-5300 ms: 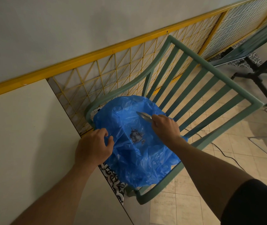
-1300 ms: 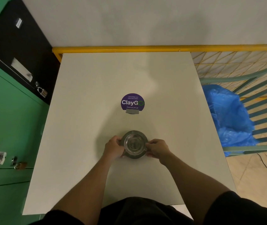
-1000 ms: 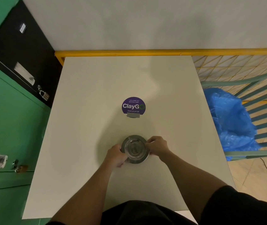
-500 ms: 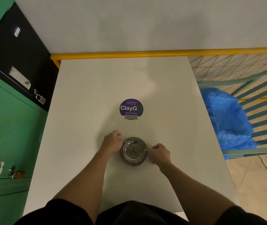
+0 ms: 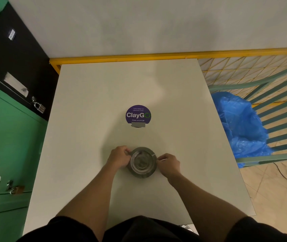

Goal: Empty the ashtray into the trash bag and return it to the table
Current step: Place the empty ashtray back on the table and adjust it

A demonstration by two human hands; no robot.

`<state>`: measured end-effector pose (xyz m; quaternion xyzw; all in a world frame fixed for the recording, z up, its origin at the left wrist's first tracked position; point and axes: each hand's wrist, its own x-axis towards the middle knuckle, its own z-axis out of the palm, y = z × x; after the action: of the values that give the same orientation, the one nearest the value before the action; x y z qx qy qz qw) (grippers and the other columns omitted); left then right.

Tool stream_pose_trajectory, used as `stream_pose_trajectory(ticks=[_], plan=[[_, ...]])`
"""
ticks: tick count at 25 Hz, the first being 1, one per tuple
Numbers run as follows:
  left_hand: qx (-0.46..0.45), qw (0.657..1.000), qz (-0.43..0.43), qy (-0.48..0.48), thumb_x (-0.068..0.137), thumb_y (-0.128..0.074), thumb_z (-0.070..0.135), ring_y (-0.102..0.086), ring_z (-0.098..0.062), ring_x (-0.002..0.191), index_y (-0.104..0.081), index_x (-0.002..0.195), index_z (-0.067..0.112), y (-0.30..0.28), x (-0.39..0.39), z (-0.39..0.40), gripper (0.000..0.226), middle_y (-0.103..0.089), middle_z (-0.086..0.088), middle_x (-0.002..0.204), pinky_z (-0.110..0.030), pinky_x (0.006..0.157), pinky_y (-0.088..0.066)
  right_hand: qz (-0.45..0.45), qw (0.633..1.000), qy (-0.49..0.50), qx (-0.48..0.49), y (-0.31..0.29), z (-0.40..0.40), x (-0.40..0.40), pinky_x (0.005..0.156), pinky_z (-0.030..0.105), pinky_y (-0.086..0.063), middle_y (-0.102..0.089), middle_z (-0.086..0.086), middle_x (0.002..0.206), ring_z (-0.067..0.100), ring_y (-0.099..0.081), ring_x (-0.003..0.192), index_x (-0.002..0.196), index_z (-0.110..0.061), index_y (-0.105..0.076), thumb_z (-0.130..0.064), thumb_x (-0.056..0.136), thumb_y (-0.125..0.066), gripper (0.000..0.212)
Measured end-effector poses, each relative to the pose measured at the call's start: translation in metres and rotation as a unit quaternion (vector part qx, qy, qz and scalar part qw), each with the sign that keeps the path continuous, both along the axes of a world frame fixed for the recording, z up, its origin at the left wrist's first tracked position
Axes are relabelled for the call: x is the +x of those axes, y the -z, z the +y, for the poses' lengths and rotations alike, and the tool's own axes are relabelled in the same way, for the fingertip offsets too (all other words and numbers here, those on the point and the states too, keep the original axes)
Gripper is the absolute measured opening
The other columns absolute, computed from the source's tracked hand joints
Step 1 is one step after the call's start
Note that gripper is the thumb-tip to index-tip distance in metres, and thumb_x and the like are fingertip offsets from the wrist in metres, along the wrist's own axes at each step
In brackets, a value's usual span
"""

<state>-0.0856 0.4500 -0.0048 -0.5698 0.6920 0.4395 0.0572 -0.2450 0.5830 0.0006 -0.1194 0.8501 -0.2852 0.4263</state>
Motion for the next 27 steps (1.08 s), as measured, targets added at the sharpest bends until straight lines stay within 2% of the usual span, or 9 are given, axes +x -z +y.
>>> stream_pose_trajectory(ticks=[3, 5, 7, 11, 13, 16, 20, 25, 27], plan=[[0.061, 0.997, -0.006, -0.051, 0.079, -0.067, 0.008, -0.065, -0.022, 0.057, -0.065, 0.079, 0.018, 0.002, 0.009, 0.01, 0.01, -0.072, -0.008, 0.075, -0.026, 0.05, -0.051, 0.013, 1.0, -0.022, -0.004, -0.002, -0.012, -0.009, 0.061, 0.024, -0.052, -0.066, -0.004, 0.081, 0.016, -0.064, 0.075, 0.075, -0.026, -0.068, -0.017, 0.084, -0.067, 0.012], [0.101, 0.992, -0.008, -0.081, 0.079, -0.067, 0.006, -0.062, -0.023, 0.048, -0.061, 0.077, 0.015, 0.003, 0.013, 0.018, 0.011, -0.071, -0.013, 0.067, -0.027, 0.044, -0.051, 0.016, 0.999, -0.042, -0.005, -0.001, -0.019, -0.011, 0.061, 0.024, -0.052, -0.065, -0.005, 0.082, 0.015, -0.063, 0.076, 0.074, -0.028, -0.066, -0.017, 0.086, -0.068, 0.016], [0.137, 0.985, -0.008, -0.103, 0.08, -0.067, 0.004, -0.062, -0.024, 0.048, -0.058, 0.079, 0.013, 0.004, 0.015, 0.024, 0.013, -0.069, -0.014, 0.066, -0.029, 0.044, -0.049, 0.023, 0.998, -0.061, -0.007, -0.001, -0.025, -0.012, 0.06, 0.022, -0.049, -0.064, -0.006, 0.082, 0.012, -0.061, 0.076, 0.075, -0.027, -0.066, -0.017, 0.087, -0.068, 0.016], [0.17, 0.978, -0.012, -0.118, 0.081, -0.067, 0.004, -0.063, -0.023, 0.048, -0.054, 0.078, 0.013, 0.005, 0.017, 0.033, 0.016, -0.068, -0.013, 0.065, -0.031, 0.05, -0.051, 0.023, 0.996, -0.083, -0.024, 0.001, -0.032, -0.011, 0.071, 0.029, -0.055, -0.067, -0.003, 0.085, 0.017, -0.064, 0.082, 0.08, -0.023, -0.069, -0.015, 0.088, -0.068, 0.011], [0.177, 0.977, -0.014, -0.118, 0.081, -0.067, 0.006, -0.063, -0.023, 0.049, -0.056, 0.077, 0.012, 0.005, 0.019, 0.035, 0.012, -0.07, -0.013, 0.065, -0.032, 0.053, -0.052, 0.011, 0.996, -0.082, -0.033, 0.001, -0.03, -0.01, 0.069, 0.027, -0.053, -0.067, -0.002, 0.087, 0.017, -0.064, 0.083, 0.084, -0.022, -0.07, -0.018, 0.089, -0.068, 0.006], [0.16, 0.978, -0.001, -0.137, 0.081, -0.067, 0.011, -0.063, -0.024, 0.051, -0.06, 0.081, 0.01, 0.002, 0.022, 0.031, 0.007, -0.074, -0.016, 0.073, -0.033, 0.055, -0.052, -0.008, 0.998, -0.062, -0.028, 0.0, -0.02, -0.013, 0.06, 0.023, -0.049, -0.066, -0.003, 0.086, 0.015, -0.063, 0.079, 0.085, -0.022, -0.067, -0.024, 0.089, -0.067, 0.005], [0.102, 0.982, 0.036, -0.155, 0.08, -0.069, 0.016, -0.066, -0.022, 0.05, -0.064, 0.088, 0.013, -0.006, 0.023, 0.026, 0.01, -0.075, -0.014, 0.074, -0.029, 0.049, -0.053, -0.035, 0.999, -0.039, -0.005, 0.001, 0.003, -0.018, 0.056, 0.025, -0.051, -0.072, 0.006, 0.085, 0.019, -0.065, 0.07, 0.081, -0.019, -0.07, -0.021, 0.085, -0.069, 0.004], [0.066, 0.989, 0.043, -0.129, 0.08, -0.068, 0.009, -0.062, -0.02, 0.046, -0.066, 0.088, 0.014, -0.007, 0.022, 0.031, 0.01, -0.071, -0.011, 0.065, -0.026, 0.044, -0.051, -0.039, 0.998, -0.044, -0.01, 0.002, 0.01, -0.013, 0.054, 0.023, -0.048, -0.073, 0.005, 0.082, 0.017, -0.062, 0.068, 0.076, -0.019, -0.073, -0.015, 0.08, -0.075, 0.006], [0.057, 0.989, 0.045, -0.132, 0.08, -0.068, 0.007, -0.062, -0.021, 0.046, -0.066, 0.087, 0.013, -0.007, 0.022, 0.032, 0.01, -0.071, -0.014, 0.069, -0.026, 0.044, -0.05, -0.039, 0.998, -0.038, -0.012, 0.002, 0.01, -0.011, 0.054, 0.024, -0.047, -0.072, 0.005, 0.082, 0.017, -0.062, 0.067, 0.075, -0.02, -0.073, -0.014, 0.079, -0.077, 0.008]])
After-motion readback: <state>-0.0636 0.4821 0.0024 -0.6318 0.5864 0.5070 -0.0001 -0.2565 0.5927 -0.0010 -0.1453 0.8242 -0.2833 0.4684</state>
